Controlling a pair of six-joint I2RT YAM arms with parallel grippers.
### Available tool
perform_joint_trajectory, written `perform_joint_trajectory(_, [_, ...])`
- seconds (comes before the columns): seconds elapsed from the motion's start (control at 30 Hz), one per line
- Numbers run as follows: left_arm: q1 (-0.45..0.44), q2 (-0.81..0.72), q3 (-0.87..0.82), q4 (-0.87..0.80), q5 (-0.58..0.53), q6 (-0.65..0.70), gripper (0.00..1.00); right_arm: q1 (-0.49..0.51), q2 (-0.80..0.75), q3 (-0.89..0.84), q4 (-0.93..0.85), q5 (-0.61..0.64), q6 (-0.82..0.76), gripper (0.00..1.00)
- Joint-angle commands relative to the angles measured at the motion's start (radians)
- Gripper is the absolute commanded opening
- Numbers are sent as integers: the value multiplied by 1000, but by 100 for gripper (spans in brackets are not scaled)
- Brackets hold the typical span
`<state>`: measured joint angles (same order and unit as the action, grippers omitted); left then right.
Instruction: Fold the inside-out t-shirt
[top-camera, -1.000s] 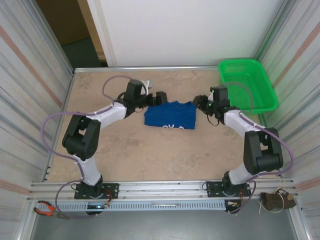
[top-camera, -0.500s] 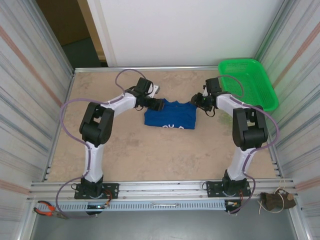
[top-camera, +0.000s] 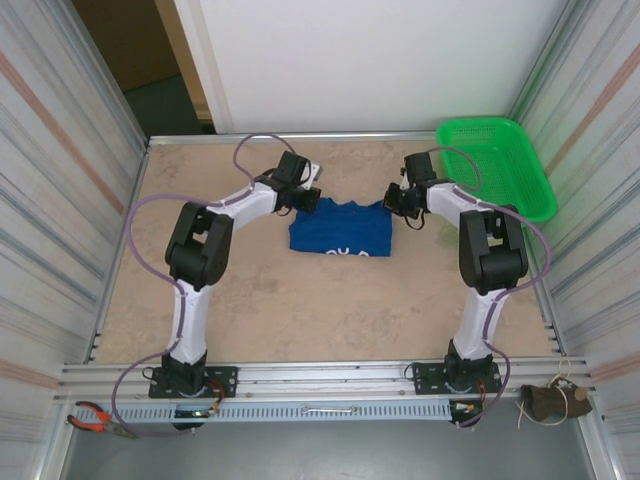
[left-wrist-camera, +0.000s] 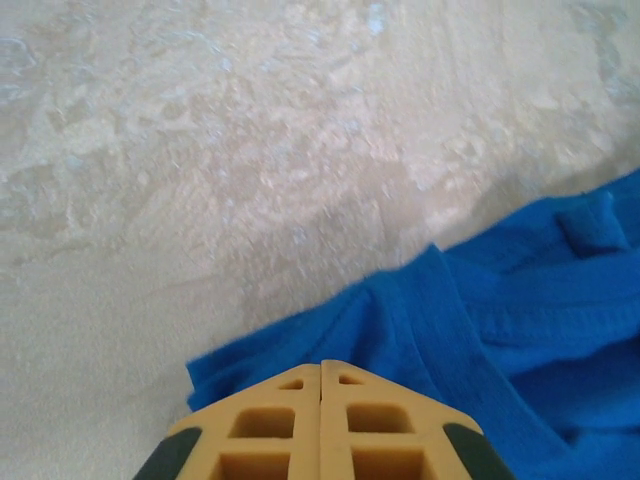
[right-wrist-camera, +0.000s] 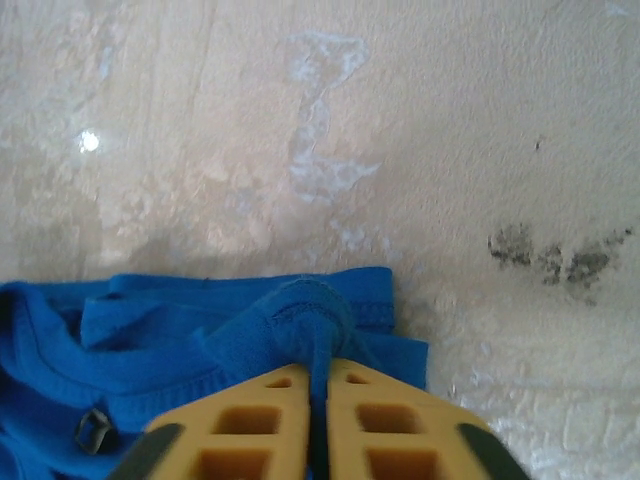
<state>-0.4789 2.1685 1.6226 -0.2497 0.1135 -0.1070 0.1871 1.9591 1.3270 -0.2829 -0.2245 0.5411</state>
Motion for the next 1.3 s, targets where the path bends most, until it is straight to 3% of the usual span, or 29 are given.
perform_joint_trajectory(0.0, [5,38,53,0,-71,-67,20,-17,39,20,10,30,41,41])
perform_joint_trajectory(0.07, [8,24,52,-1,-70,-78,43,-17,-5,-18,37,30,49,49])
perform_joint_trajectory(0.13, [6,-22,21,24,-55,-81,61,-16,-79,-71,69,25,59,51])
perform_joint_trajectory(0.2, [5,-84,-21,40,-18,-96,69,-12,-166,-131,92,6,79,50])
perform_joint_trajectory(0.4, [10,-271,-217,160,122,-231,78,57,-310,-252,156,-43,135,48])
perform_joint_trajectory(0.67, [133,-327,-407,311,352,-386,81,101,-230,-331,311,-147,210,39])
perform_joint_trajectory(0.87, [101,-374,-486,494,509,-528,82,133,-264,-376,360,-167,257,38])
perform_joint_trajectory(1.03, [20,-376,-561,651,520,-642,82,195,-322,-417,379,-135,284,38])
perform_joint_trajectory(1.27, [5,-276,-630,777,439,-701,83,238,-211,-443,484,-120,347,36])
